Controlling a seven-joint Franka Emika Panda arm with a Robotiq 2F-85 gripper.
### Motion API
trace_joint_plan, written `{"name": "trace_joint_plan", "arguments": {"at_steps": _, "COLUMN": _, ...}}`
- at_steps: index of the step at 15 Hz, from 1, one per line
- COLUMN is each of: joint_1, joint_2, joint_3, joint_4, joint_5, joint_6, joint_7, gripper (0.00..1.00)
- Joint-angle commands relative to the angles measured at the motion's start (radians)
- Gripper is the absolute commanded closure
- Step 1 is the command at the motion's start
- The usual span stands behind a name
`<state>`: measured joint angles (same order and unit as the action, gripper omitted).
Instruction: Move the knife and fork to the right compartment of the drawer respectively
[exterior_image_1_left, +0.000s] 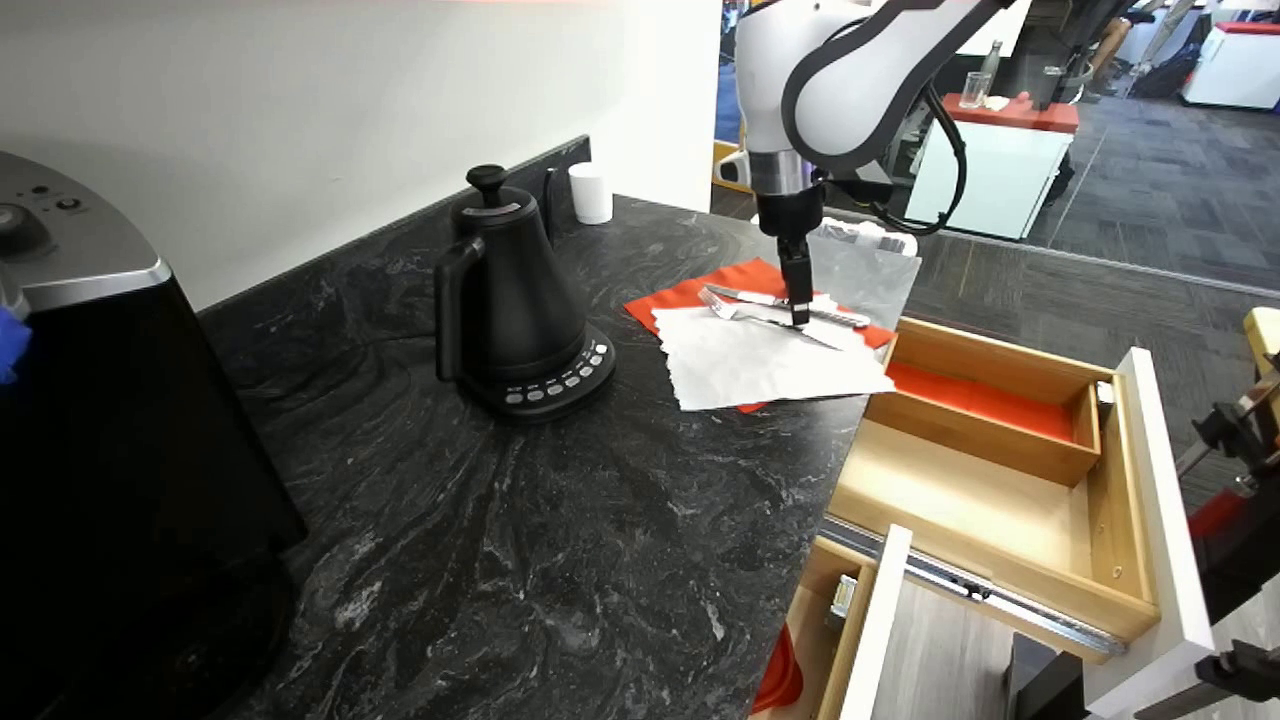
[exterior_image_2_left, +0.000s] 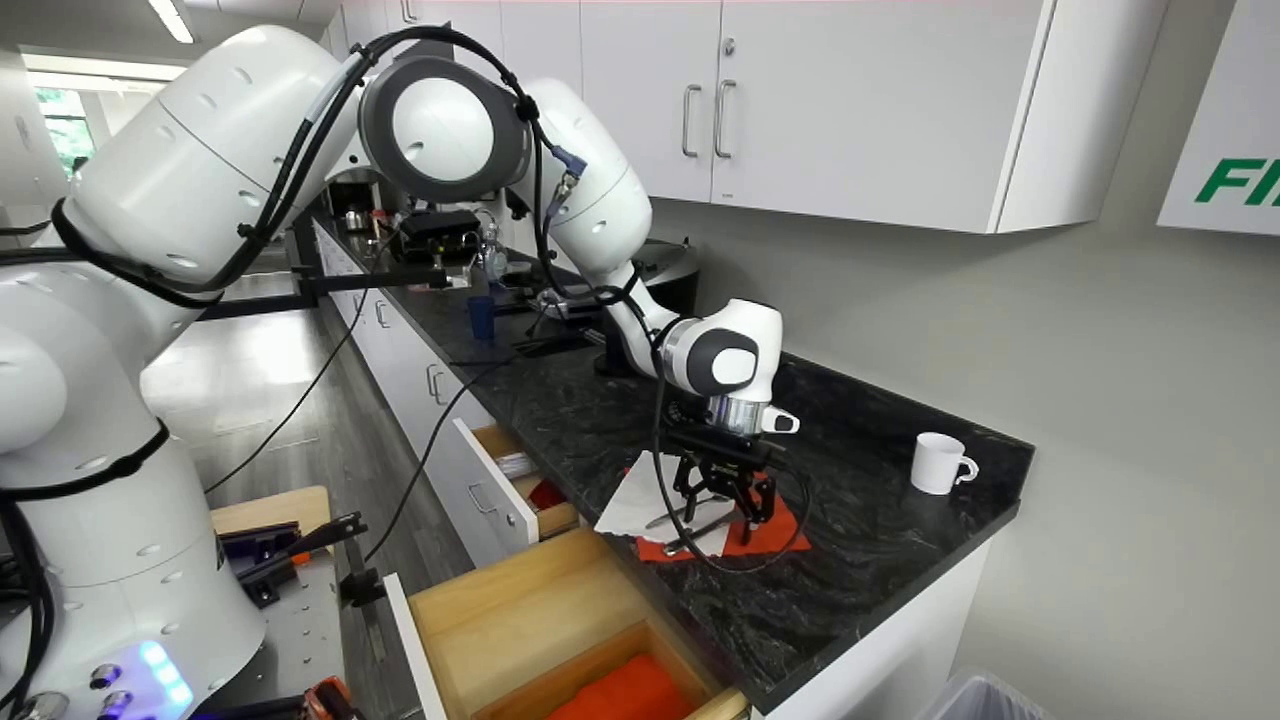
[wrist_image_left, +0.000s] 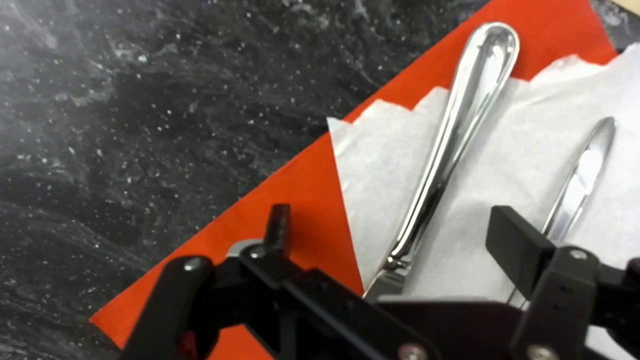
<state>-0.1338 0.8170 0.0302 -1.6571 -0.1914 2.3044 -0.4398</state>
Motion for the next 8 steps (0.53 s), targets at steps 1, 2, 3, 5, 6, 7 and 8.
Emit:
{"name": "trace_joint_plan", "arguments": {"at_steps": 1, "joint_1": 0.0, "joint_2": -0.079, "joint_3": -0.014, "joint_4": -0.108, "joint_5": -0.035, "joint_6": 0.028, "joint_7": -0.028, "gripper": 0.0}}
{"name": "trace_joint_plan", "arguments": {"at_steps": 2, "joint_1": 0.001, "joint_2": -0.089, "joint_3": -0.017, "joint_4": -0.126, "joint_5": -0.043, "joint_6": 0.041, "joint_7": -0.027, "gripper": 0.0}}
{"name": "trace_joint_plan", "arguments": {"at_steps": 3, "joint_1": 0.003, "joint_2": -0.1, "joint_3": -0.021, "joint_4": -0.144, "joint_5": -0.052, "joint_6": 0.055, "joint_7": -0.023, "gripper": 0.0}}
{"name": "trace_joint_plan", "arguments": {"at_steps": 5, "joint_1": -0.003, "joint_2": -0.126, "joint_3": -0.02, "joint_4": -0.184, "joint_5": -0.058, "joint_6": 0.108, "joint_7": -0.023, "gripper": 0.0}}
{"name": "trace_joint_plan", "arguments": {"at_steps": 6, "joint_1": -0.004, "joint_2": -0.139, "joint_3": -0.02, "joint_4": -0.203, "joint_5": -0.058, "joint_6": 0.126, "joint_7": -0.024, "gripper": 0.0}}
{"name": "trace_joint_plan", "arguments": {"at_steps": 7, "joint_1": -0.003, "joint_2": -0.147, "joint_3": -0.023, "joint_4": -0.218, "joint_5": -0.06, "joint_6": 0.137, "joint_7": -0.023, "gripper": 0.0}}
{"name": "trace_joint_plan", "arguments": {"at_steps": 8, "joint_1": -0.001, "joint_2": -0.158, "joint_3": -0.024, "joint_4": -0.234, "joint_5": -0.061, "joint_6": 0.144, "joint_7": -0.023, "gripper": 0.0}}
